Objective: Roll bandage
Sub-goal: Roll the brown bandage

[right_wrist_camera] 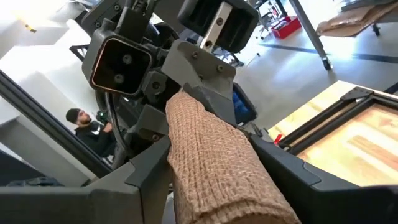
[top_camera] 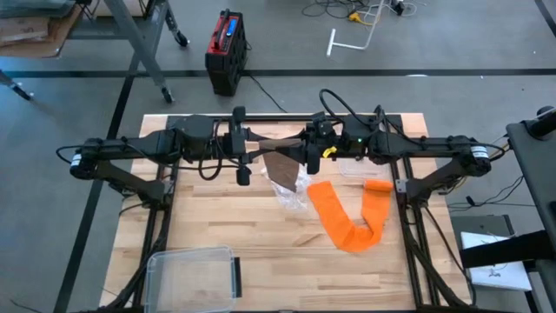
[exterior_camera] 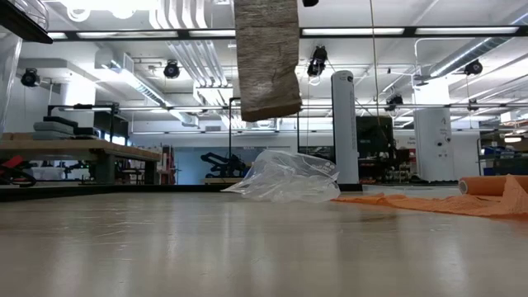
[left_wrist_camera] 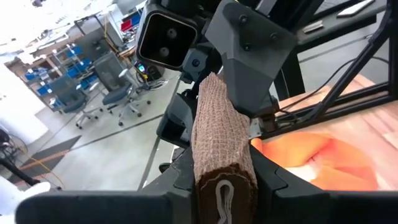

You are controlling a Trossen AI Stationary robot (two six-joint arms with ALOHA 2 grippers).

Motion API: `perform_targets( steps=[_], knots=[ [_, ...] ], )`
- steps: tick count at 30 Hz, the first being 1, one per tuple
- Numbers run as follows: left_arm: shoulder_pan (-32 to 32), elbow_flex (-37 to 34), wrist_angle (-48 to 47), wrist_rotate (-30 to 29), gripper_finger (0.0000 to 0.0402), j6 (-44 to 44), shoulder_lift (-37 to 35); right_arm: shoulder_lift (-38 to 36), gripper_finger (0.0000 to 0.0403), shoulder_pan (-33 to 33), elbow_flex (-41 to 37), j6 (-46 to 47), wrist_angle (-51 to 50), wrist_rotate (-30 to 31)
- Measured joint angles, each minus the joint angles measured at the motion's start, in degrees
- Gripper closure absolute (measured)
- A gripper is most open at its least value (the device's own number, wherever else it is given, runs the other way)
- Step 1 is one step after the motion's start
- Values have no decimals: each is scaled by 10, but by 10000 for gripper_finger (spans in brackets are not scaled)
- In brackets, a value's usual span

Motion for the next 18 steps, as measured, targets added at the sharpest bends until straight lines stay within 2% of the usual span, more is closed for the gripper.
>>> perform_targets(
  steps=[7, 11, 15, 18],
  knots=[
    [-2, 0, -7, 0, 330, 26, 0, 0, 207, 0, 0, 4, -1, -1],
    [-3, 0, -9, -2, 319, 7, 0, 1, 220, 1, 0, -27, -1, -2],
    [-3, 0, -13, -1, 282, -59, 0, 1, 252, 1, 0, -60, -1, 0],
    [-2, 0, -16, 21, 241, -105, 0, 0, 281, 1, 0, -101, 3, -3]
  ],
)
